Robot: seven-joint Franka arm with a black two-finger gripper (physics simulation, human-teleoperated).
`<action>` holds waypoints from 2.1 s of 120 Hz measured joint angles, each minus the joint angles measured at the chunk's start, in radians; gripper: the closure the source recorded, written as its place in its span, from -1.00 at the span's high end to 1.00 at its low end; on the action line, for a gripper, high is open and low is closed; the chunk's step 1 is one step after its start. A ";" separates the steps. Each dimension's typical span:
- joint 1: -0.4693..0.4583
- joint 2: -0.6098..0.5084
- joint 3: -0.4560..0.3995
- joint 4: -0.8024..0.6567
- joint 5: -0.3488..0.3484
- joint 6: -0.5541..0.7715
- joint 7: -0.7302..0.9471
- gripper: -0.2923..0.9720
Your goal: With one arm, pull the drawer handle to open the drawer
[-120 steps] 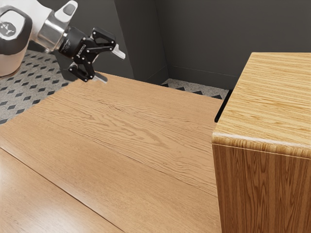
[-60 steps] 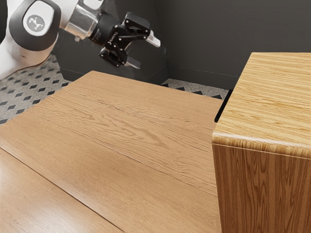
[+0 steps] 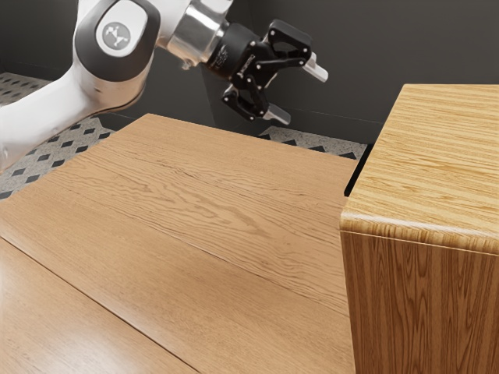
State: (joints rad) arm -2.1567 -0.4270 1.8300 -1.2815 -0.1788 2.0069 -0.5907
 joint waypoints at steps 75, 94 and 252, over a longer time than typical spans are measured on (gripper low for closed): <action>0.011 -0.040 -0.004 -0.017 -0.090 -0.208 0.019 0.54; 0.059 -0.036 -0.003 -0.045 -0.082 -0.279 0.075 0.54; -0.253 -0.023 0.236 0.024 -0.090 -0.117 0.152 0.35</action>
State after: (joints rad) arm -2.4096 -0.4498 2.0665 -1.2577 -0.2691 1.8900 -0.4387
